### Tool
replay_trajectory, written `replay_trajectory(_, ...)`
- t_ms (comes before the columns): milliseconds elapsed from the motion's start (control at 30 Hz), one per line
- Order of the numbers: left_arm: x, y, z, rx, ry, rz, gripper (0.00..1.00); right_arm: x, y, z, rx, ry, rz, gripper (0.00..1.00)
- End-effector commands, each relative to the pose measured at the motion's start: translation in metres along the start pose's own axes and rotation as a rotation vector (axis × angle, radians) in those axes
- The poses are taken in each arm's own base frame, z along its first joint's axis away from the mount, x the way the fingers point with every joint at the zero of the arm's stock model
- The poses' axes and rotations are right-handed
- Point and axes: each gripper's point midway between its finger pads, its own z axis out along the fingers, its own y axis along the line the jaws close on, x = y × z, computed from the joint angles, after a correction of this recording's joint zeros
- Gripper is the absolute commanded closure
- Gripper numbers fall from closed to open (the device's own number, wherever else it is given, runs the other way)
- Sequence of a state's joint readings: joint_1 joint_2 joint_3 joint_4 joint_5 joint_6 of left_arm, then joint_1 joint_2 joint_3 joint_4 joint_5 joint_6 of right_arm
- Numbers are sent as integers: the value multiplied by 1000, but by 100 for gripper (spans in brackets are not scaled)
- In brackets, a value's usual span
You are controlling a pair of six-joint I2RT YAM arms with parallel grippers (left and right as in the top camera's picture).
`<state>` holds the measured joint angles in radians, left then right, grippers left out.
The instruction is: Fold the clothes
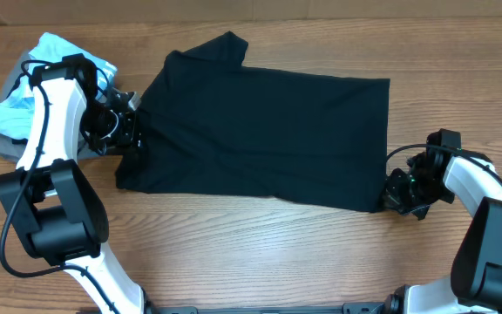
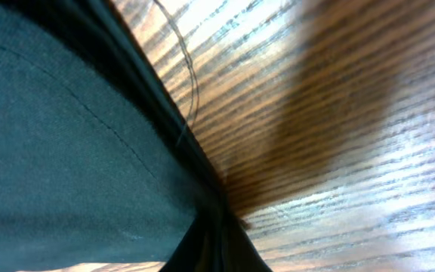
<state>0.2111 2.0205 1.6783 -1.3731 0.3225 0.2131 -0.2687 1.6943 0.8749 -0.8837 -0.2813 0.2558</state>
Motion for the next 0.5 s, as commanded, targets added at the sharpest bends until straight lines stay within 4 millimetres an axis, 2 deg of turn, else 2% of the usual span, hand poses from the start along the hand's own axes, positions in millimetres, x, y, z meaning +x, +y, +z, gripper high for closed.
replay_trajectory(0, 0, -3, -6, -1, -15, 31, 69, -10, -11, -2, 46, -40, 21, 96)
replay_trajectory(167, 1, -2, -2, 2, -9, 28, 67, -24, -28, -10, 111, -94, 123, 96)
replay_trajectory(367, 3, -13, 5, 67, -7, 35, 65, -28, -31, -12, 101, -109, 173, 96)
replay_trajectory(467, 18, -18, 19, 97, 50, 48, 66, -26, -32, -12, 105, -101, 175, 96)
